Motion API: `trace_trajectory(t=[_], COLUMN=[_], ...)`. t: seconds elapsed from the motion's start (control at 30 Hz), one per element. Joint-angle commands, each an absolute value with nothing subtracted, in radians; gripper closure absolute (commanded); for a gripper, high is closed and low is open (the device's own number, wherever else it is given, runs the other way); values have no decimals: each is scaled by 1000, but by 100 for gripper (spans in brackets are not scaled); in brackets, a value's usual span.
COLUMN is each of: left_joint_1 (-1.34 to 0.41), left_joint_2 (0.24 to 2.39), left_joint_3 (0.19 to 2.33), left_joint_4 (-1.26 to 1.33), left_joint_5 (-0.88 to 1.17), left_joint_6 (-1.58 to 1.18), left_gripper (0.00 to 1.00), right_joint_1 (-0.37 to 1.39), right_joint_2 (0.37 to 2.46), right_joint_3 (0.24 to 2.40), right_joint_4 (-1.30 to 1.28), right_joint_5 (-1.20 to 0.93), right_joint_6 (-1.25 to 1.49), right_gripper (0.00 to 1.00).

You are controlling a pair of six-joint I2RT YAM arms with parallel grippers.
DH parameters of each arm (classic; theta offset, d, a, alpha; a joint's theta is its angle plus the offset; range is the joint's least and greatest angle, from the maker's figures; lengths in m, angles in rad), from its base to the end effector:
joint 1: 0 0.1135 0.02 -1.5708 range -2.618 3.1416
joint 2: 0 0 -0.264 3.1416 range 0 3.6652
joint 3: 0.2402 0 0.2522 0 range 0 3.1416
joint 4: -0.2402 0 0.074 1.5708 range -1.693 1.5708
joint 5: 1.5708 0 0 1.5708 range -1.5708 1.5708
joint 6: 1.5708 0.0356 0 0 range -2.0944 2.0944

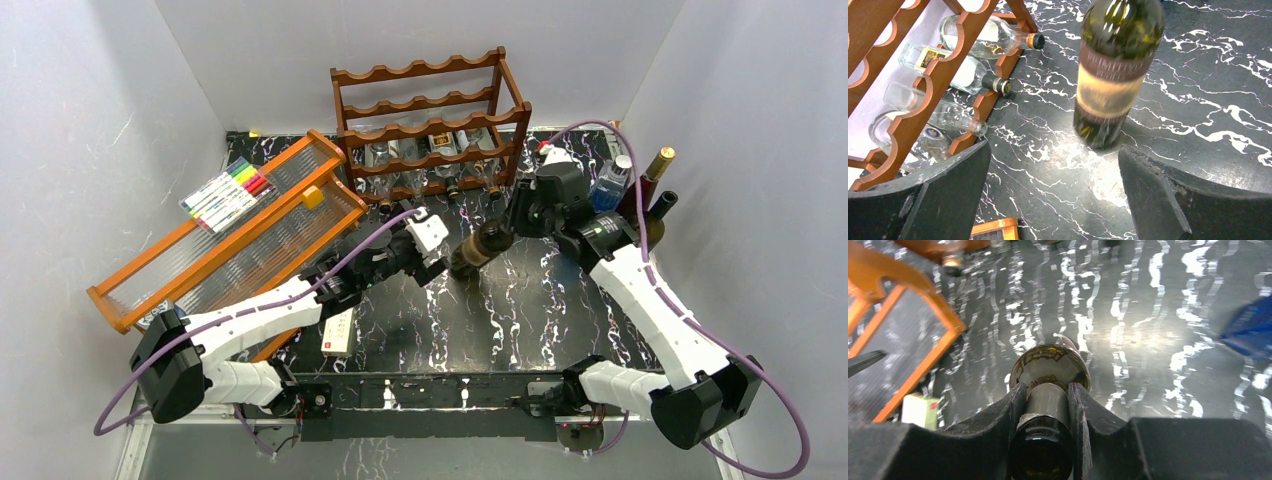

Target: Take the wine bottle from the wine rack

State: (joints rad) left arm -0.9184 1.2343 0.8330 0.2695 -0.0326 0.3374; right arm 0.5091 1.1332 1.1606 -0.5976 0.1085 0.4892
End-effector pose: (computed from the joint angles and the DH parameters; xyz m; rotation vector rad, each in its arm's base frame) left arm 0.1772 -0.2301 0.3078 0.9899 1.4055 -0.4045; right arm 0.2144 0.1153 0.3603 0.0429 2.1734 0.4650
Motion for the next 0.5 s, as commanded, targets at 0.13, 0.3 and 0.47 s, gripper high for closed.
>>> trace_trajectory(t=[0.13,0.3,0.47], left_joint_1=[-919,-919,-919], left_joint_2=[1192,1177,1169], left_joint_3=[850,838,826], left_joint_4=[295,314,329], left_joint_5=[-77,-105,-128], left_joint_6=[341,351,365], left_gripper=[2,2,2], right_joint_1=[403,313,217], right_joint_2=[1110,1140,1145], right_joint_3=[1289,1328,1344], right_joint_4=[-745,-797,-814], right_joint_5=[379,422,457], right_joint_6=[381,368,354], right_gripper=[100,100,100])
